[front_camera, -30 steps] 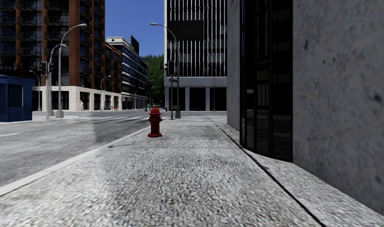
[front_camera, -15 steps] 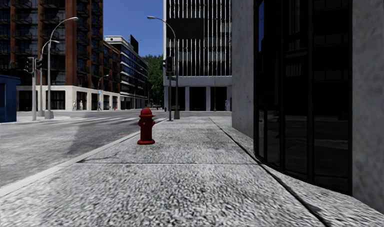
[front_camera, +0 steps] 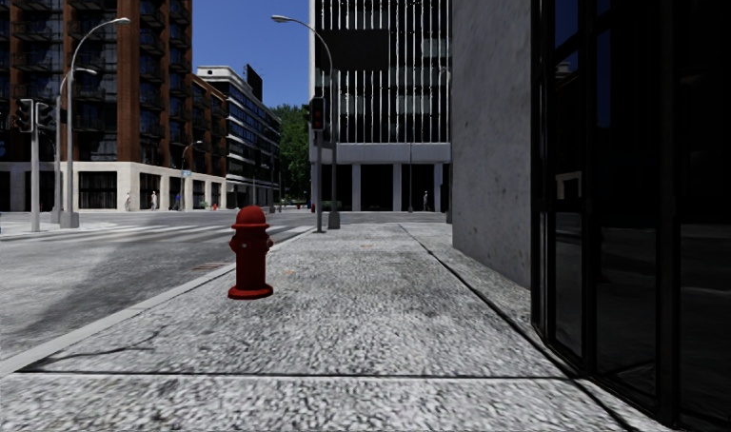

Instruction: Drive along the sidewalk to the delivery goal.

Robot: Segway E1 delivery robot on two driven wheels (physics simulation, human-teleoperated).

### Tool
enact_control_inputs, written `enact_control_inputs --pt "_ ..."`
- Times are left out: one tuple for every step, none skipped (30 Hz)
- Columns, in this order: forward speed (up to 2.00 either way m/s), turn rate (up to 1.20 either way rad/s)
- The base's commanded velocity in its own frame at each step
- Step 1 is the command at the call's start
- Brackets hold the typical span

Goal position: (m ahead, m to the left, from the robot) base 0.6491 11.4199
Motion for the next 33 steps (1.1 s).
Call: enact_control_inputs --pt "2.00 0.00" --pt "2.00 0.00" --pt "2.00 0.00" --pt "2.00 0.00" --pt "2.00 0.00" --pt "2.00 0.00" --pt "2.00 0.00" --pt "2.00 0.00" --pt "2.00 0.00" --pt "2.00 0.00" --pt "2.00 0.00" --pt "2.00 0.00" --pt "2.00 0.00" --pt "2.00 0.00" --pt "2.00 0.00" --pt "2.00 0.00" --pt "2.00 0.00" --pt "2.00 0.00" --pt "2.00 0.00" --pt "2.00 0.00" --pt "2.00 0.00" --pt "2.00 0.00" --pt "2.00 0.00" --pt "2.00 0.00" --pt "2.00 0.00" --pt "2.00 0.00" --pt "2.00 0.00" --pt "2.00 0.00" --pt "2.00 0.00" --pt "2.00 0.00" --pt "2.00 0.00" --pt "2.00 0.00" --pt "2.00 0.00"
